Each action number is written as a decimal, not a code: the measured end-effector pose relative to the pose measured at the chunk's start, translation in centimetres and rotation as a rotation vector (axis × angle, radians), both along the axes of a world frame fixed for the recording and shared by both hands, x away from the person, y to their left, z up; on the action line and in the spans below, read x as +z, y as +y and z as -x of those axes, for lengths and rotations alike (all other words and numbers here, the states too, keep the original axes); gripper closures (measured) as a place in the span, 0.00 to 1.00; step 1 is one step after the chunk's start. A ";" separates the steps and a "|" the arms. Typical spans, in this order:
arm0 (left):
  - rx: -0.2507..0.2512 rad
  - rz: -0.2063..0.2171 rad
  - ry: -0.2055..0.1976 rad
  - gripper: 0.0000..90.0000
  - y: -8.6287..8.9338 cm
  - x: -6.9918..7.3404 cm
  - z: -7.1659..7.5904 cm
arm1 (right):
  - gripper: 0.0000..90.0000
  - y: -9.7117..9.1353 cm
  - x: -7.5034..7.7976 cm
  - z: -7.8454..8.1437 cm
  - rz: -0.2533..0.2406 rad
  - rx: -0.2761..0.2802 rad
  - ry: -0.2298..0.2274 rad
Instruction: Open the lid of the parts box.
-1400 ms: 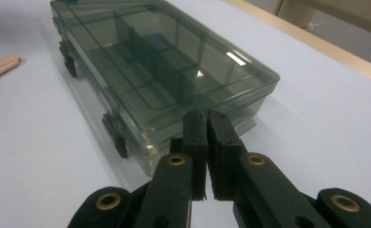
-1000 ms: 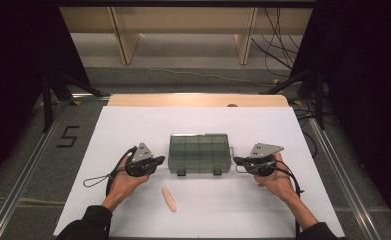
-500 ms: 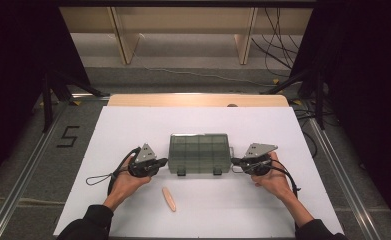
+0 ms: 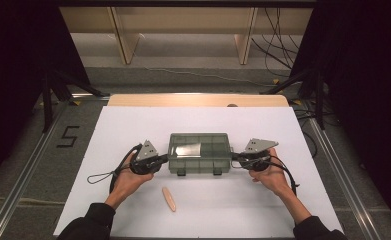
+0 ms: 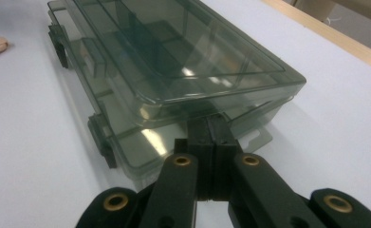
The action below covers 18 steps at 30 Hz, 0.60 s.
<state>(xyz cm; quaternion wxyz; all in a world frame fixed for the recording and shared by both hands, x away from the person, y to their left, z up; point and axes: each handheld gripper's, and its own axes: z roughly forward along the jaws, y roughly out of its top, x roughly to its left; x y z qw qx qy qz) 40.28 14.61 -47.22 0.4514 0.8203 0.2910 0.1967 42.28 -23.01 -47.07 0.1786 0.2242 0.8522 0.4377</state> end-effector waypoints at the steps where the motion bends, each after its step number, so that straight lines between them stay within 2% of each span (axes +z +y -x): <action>1: 0.007 0.004 -0.004 1.00 0.0 0.1 0.0 | 1.00 0.1 0.1 -0.1 -0.004 0.001 -0.003; 2: 0.014 0.017 0.000 1.00 -0.1 0.1 0.0 | 1.00 0.2 0.2 -0.1 -0.019 -0.001 -0.004; 6: 0.009 0.009 -0.019 1.00 -0.2 0.5 -0.1 | 1.00 0.2 0.4 -0.2 -0.020 0.002 -0.011; 7: 0.023 0.032 -0.013 1.00 -0.4 0.5 -0.1 | 1.00 0.2 0.4 -0.3 -0.029 -0.003 -0.021; 11: 0.032 0.055 -0.026 1.00 -0.7 1.0 -0.3 | 1.00 0.3 1.0 -0.5 -0.042 -0.007 -0.042; 13: 0.027 0.048 -0.035 1.00 -0.7 1.2 -0.5 | 1.00 0.3 1.1 -0.6 -0.047 -0.007 -0.052; 15: 0.033 0.058 -0.039 1.00 -0.8 1.4 -0.5 | 1.00 0.3 1.2 -0.6 -0.050 -0.010 -0.049; 18: 0.028 0.062 -0.051 1.00 -0.9 1.5 -0.7 | 1.00 0.4 1.4 -0.9 -0.068 -0.013 -0.069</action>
